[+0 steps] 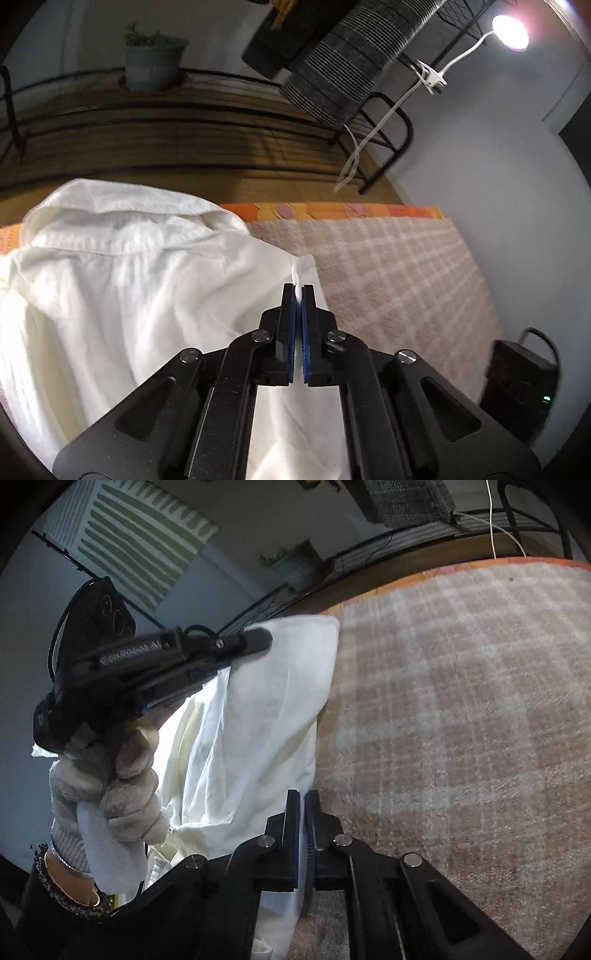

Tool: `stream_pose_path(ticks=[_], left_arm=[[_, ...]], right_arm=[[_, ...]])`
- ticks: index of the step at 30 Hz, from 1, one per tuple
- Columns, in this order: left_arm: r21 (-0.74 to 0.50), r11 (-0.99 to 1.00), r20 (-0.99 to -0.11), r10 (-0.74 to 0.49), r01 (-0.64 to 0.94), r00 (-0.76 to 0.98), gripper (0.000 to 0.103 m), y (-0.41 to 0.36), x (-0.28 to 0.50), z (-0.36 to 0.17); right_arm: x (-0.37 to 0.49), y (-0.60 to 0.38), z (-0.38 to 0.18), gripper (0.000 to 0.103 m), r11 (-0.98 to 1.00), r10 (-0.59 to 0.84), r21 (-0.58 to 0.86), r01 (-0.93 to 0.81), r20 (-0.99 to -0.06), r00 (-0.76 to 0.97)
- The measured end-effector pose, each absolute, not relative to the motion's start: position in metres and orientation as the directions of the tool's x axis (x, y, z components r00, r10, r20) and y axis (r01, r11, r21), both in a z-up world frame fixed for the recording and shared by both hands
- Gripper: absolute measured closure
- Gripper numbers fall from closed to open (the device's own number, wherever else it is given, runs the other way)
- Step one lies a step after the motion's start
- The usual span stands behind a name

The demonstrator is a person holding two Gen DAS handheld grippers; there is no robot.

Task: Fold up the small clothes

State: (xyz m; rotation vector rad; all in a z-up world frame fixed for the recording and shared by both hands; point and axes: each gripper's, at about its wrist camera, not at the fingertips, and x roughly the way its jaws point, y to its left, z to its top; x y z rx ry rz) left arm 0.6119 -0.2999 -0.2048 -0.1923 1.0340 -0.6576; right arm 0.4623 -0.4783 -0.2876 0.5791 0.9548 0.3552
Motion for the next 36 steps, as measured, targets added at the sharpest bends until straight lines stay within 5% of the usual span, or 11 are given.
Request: stream_pose_path(ticks=[13, 17, 19, 23, 26, 31, 33, 36], left_arm=[[-0.329, 0.899, -0.770, -0.433, 0.289, 0.469, 0.103, -0.296, 0.623, -0.213], [-0.384, 0.870, -0.704, -0.493, 0.310, 0.511, 0.103, -0.261, 0.618, -0.167], [-0.380, 0.866, -0.685, -0.500, 0.326, 0.530, 0.097, -0.239, 0.612, -0.145], [-0.357, 0.873, -0.673, -0.486, 0.331, 0.557, 0.061, -0.180, 0.606, -0.121], [-0.311, 0.906, -0.707, -0.422, 0.286, 0.568, 0.061, -0.133, 0.614, -0.130], [-0.398, 0.902, -0.747, -0.424, 0.166, 0.513, 0.061, -0.081, 0.636, -0.179], [-0.388, 0.909, -0.762, -0.410, 0.154, 0.501, 0.061, -0.075, 0.642, -0.198], [-0.417, 0.897, -0.773, -0.433, 0.144, 0.464, 0.061, -0.078, 0.652, -0.226]], right_arm=[[0.449, -0.474, -0.279, 0.103, 0.843, 0.440, 0.538, 0.001, -0.690, 0.574], [0.458, -0.486, -0.269, 0.069, 0.834, 0.445, 0.552, -0.003, -0.670, 0.594], [0.466, -0.493, -0.264, 0.069, 0.822, 0.466, 0.568, -0.025, -0.647, 0.603], [0.500, -0.497, -0.264, 0.069, 0.839, 0.466, 0.542, -0.049, -0.669, 0.579], [0.531, -0.505, -0.276, 0.067, 0.829, 0.461, 0.560, -0.002, -0.680, 0.570], [0.564, -0.501, -0.281, 0.072, 0.803, 0.486, 0.596, -0.001, -0.654, 0.579], [0.572, -0.494, -0.281, 0.095, 0.808, 0.492, 0.589, -0.011, -0.664, 0.563], [0.580, -0.470, -0.275, 0.103, 0.877, 0.429, 0.476, -0.060, -0.722, 0.542]])
